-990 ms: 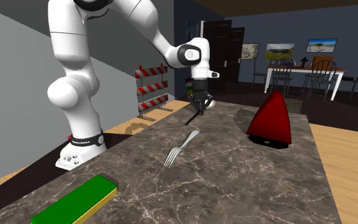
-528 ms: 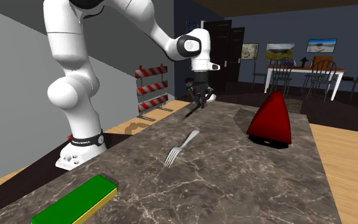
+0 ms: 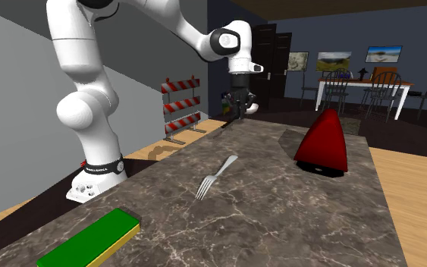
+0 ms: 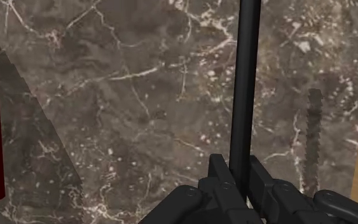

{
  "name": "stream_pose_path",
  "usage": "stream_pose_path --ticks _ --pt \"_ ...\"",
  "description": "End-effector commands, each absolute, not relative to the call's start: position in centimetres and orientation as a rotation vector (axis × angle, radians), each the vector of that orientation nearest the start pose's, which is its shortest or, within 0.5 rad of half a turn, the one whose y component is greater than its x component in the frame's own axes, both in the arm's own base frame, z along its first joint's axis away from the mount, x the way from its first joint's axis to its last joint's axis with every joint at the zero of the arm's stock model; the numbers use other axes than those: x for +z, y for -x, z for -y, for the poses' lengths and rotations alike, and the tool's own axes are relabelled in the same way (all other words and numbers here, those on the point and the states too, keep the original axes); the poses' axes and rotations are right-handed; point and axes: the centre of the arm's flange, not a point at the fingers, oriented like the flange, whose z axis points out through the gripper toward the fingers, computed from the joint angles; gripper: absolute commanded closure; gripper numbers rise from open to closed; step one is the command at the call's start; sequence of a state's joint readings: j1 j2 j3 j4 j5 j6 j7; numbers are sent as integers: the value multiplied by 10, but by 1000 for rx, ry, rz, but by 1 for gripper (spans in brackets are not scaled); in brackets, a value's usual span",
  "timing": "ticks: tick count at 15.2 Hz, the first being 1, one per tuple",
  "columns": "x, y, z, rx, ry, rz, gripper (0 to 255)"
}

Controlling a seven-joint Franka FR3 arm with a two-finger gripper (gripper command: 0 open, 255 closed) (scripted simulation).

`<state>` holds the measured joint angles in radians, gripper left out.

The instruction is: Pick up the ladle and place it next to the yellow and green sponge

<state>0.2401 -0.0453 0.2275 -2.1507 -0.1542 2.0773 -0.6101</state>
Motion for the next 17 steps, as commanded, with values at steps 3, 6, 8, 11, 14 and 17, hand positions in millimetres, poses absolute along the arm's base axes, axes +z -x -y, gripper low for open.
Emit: stream_pose_path --ticks 3,6,8,11,14,17 --pt "439 -472 -231 66 2751 1791 255" --pt "444 -469 -205 66 2751 1791 255" --pt "444 -465 -179 66 2751 1791 255" --pt "444 -460 -140 66 2751 1791 255" --pt "444 -454 -101 66 2751 1791 255" --pt "444 -449 -61 66 2751 1791 255"
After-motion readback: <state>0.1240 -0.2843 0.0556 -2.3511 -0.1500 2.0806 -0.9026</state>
